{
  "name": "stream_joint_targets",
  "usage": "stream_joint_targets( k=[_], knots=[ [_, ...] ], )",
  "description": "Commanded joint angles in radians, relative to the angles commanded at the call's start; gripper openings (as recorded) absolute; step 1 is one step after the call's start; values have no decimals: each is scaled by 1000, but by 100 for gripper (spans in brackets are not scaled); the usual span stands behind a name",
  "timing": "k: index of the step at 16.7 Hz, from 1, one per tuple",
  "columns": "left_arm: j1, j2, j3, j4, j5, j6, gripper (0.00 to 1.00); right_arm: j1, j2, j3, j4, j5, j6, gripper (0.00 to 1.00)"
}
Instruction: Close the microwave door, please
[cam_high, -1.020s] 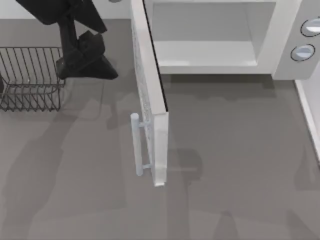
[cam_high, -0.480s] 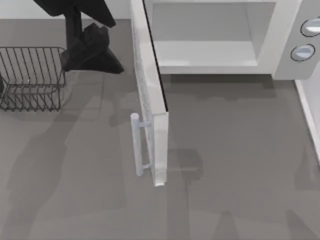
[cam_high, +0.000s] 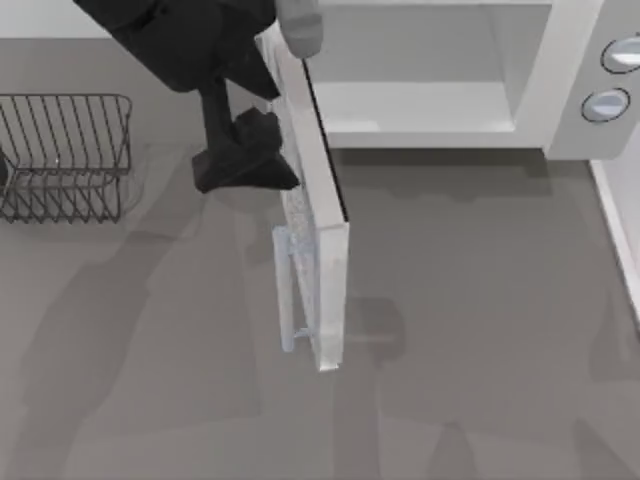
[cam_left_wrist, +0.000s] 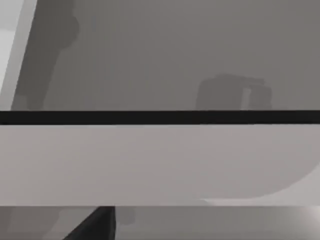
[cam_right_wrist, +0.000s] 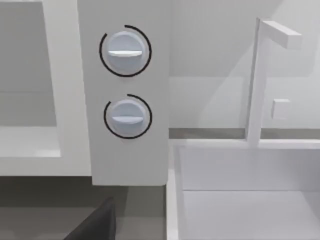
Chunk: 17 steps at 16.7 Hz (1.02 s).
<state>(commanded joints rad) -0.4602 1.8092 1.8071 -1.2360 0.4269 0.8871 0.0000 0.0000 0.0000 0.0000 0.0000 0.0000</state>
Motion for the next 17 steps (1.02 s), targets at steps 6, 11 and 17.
stream_joint_targets(
  k=[6,11,17],
  knots=[
    [-25,-1,-74,76,-8,-25,100,0,0,0,0,0,0,100],
    [-25,-1,-74,76,-8,-25,70,0,0,0,0,0,0,100],
    [-25,-1,-74,76,-8,-25,25,0,0,0,0,0,0,100]
  ],
)
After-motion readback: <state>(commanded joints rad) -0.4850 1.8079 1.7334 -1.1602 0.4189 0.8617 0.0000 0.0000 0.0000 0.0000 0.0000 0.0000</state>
